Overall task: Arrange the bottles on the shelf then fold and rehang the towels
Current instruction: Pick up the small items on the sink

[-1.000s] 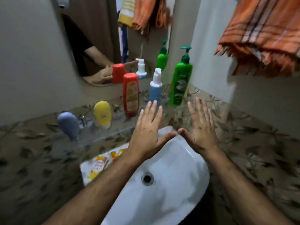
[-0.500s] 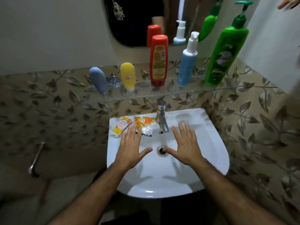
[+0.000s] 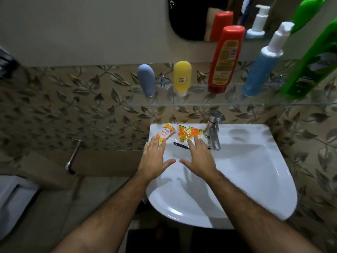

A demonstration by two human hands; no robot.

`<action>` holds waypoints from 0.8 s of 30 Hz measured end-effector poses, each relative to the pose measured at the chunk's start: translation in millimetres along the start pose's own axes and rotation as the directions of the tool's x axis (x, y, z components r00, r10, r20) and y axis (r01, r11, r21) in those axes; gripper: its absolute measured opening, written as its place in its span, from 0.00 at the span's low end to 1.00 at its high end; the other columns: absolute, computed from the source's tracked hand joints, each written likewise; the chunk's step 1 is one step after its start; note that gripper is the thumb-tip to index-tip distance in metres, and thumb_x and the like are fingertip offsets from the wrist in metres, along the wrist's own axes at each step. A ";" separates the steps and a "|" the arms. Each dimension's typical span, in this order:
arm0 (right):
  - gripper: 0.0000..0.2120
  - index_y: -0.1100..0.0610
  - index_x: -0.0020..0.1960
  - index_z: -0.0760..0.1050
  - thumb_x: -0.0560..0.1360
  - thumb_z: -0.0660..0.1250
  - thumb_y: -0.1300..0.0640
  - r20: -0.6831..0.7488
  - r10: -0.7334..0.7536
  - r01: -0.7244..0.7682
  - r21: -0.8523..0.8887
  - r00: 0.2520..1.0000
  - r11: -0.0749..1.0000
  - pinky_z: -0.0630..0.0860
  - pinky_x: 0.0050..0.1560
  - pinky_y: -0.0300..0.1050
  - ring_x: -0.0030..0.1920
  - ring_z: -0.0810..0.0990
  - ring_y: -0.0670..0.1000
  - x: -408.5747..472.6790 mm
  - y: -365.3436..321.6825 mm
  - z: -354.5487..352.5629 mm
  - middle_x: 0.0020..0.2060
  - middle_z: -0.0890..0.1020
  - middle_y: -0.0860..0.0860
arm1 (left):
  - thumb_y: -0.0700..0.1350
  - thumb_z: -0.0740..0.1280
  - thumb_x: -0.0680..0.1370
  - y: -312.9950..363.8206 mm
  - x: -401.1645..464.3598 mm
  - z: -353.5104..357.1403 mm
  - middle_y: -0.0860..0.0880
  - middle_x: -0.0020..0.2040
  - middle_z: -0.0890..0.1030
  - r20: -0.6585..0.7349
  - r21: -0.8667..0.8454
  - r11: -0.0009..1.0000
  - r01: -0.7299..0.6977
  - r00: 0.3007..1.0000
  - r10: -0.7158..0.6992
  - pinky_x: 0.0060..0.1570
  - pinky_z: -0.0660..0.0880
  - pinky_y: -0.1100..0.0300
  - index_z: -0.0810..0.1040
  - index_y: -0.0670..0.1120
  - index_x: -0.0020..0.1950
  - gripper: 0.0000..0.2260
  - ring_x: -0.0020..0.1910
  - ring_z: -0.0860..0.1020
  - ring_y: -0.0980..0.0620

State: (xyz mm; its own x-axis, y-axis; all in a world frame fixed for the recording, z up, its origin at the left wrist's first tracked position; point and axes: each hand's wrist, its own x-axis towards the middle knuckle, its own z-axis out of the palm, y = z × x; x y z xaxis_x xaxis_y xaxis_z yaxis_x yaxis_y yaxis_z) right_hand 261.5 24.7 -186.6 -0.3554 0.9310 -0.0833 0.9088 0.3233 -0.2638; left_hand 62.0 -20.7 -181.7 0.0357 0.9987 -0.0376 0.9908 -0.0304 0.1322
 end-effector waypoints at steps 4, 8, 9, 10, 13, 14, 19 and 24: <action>0.34 0.56 0.75 0.62 0.76 0.66 0.41 -0.032 0.159 -0.155 0.105 0.987 0.982 0.68 0.67 0.53 0.70 0.67 0.60 33.6 -13.1 0.6 0.75 0.64 0.58 | 0.72 0.41 0.73 -20.4 25.2 7.1 0.43 0.79 0.56 0.025 -0.017 0.999 0.049 0.998 -0.049 0.75 0.51 0.46 0.57 0.46 0.78 0.42 0.78 0.54 0.44; 0.25 0.59 0.72 0.65 0.79 0.64 0.50 -0.067 0.373 -0.353 0.202 0.926 0.913 0.72 0.61 0.53 0.64 0.73 0.62 58.6 -14.9 4.1 0.66 0.73 0.61 | 0.60 0.56 0.80 -40.3 56.3 14.1 0.44 0.75 0.65 0.007 -0.029 0.997 0.074 0.997 -0.074 0.70 0.60 0.49 0.65 0.47 0.74 0.27 0.72 0.65 0.44; 0.23 0.59 0.71 0.67 0.79 0.64 0.52 -0.071 0.431 -0.401 0.256 0.899 0.879 0.72 0.60 0.52 0.63 0.73 0.61 61.7 -14.0 4.9 0.64 0.74 0.60 | 0.59 0.57 0.81 -43.3 62.9 14.5 0.45 0.74 0.67 -0.009 -0.039 0.995 0.094 0.996 -0.094 0.67 0.63 0.50 0.67 0.48 0.73 0.25 0.69 0.68 0.44; 0.22 0.58 0.70 0.68 0.78 0.65 0.53 -0.064 0.498 -0.452 0.330 0.865 0.828 0.73 0.59 0.51 0.63 0.74 0.61 64.5 -13.0 6.7 0.64 0.76 0.60 | 0.58 0.58 0.81 -45.8 68.7 15.3 0.45 0.73 0.68 -0.022 -0.045 0.992 0.115 0.993 -0.116 0.64 0.66 0.51 0.67 0.48 0.73 0.23 0.67 0.70 0.44; 0.22 0.58 0.68 0.70 0.77 0.67 0.52 -0.003 0.655 -0.563 0.508 0.756 0.652 0.73 0.58 0.49 0.63 0.76 0.60 68.4 -10.2 11.1 0.64 0.77 0.58 | 0.57 0.59 0.80 -45.8 82.2 18.9 0.46 0.68 0.72 -0.025 -0.031 0.987 0.160 0.987 -0.160 0.57 0.68 0.51 0.68 0.49 0.72 0.22 0.62 0.72 0.44; 0.24 0.59 0.68 0.70 0.77 0.67 0.50 0.028 0.683 -0.588 0.536 0.730 0.606 0.73 0.59 0.49 0.64 0.76 0.60 68.6 -9.1 12.0 0.65 0.77 0.57 | 0.57 0.60 0.80 -44.3 84.6 19.6 0.46 0.66 0.73 -0.017 -0.020 0.986 0.168 0.986 -0.168 0.56 0.68 0.51 0.68 0.49 0.71 0.22 0.61 0.72 0.44; 0.30 0.60 0.68 0.68 0.72 0.73 0.48 0.238 0.762 -0.659 0.687 0.602 0.306 0.75 0.63 0.53 0.62 0.78 0.61 78.8 -3.5 17.0 0.64 0.77 0.57 | 0.57 0.65 0.78 -37.9 90.0 22.1 0.46 0.61 0.77 0.017 -0.007 0.974 0.227 0.974 -0.227 0.56 0.66 0.51 0.69 0.49 0.69 0.22 0.60 0.72 0.44; 0.13 0.61 0.53 0.74 0.72 0.73 0.60 0.354 0.716 -0.557 0.828 0.602 0.059 0.78 0.41 0.49 0.45 0.80 0.56 77.0 -4.0 23.0 0.47 0.80 0.58 | 0.49 0.65 0.77 -38.0 84.2 21.4 0.45 0.51 0.82 0.072 -0.232 0.902 0.365 0.931 -0.358 0.49 0.71 0.54 0.79 0.48 0.53 0.09 0.51 0.79 0.43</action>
State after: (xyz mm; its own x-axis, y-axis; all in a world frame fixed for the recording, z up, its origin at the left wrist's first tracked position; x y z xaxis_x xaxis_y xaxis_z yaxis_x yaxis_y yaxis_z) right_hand 225.5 91.2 -214.1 0.3591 0.7318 -0.5793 0.0705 -0.6402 -0.7650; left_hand 30.2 63.6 -211.1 -0.3122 0.9376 -0.1532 0.8760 0.3466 0.3355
